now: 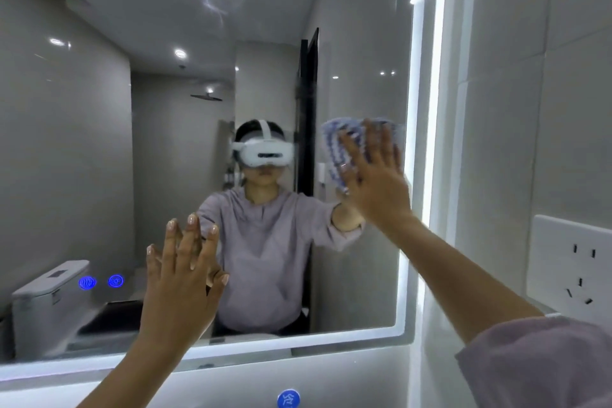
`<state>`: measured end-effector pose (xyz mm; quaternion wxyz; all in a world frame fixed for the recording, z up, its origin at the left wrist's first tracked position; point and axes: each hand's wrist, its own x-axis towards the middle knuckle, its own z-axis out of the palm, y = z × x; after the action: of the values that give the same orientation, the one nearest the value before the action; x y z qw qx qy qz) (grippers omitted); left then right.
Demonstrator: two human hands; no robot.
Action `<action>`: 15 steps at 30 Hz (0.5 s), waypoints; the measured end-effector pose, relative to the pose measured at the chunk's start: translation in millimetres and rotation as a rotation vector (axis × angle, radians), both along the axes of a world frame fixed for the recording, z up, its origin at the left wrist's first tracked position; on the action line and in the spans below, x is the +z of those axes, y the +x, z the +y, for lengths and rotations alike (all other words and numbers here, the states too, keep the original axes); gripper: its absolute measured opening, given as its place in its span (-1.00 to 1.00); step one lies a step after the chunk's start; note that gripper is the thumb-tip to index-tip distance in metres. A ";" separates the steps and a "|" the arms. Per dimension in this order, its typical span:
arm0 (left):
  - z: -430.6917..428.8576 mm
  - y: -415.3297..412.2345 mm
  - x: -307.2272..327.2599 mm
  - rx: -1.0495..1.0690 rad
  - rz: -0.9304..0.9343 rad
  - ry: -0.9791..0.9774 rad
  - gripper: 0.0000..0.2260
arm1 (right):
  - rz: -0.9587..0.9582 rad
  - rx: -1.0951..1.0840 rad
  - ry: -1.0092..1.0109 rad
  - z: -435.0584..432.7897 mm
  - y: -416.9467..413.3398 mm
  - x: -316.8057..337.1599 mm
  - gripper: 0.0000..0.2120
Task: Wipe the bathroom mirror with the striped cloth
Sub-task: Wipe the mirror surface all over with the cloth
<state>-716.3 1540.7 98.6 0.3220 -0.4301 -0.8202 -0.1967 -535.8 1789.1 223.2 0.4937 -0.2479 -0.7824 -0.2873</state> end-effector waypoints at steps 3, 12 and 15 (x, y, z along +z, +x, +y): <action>-0.7 0.2 -0.4 0.006 0.002 0.004 -0.36 | 0.191 0.052 -0.251 8.0 14.6 19.5 -0.39; -2.7 3.3 1.8 -0.007 0.027 0.025 -0.42 | 0.150 0.011 -0.236 -52.8 -44.1 25.9 -0.36; -2.8 4.6 2.1 -0.015 0.022 0.037 -0.43 | -0.062 0.108 0.002 -86.1 -71.4 10.3 -0.44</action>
<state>-711.7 1537.9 100.8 0.3375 -0.4322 -0.8095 -0.2097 -607.2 1702.9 233.5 0.4841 -0.1959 -0.8094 -0.2685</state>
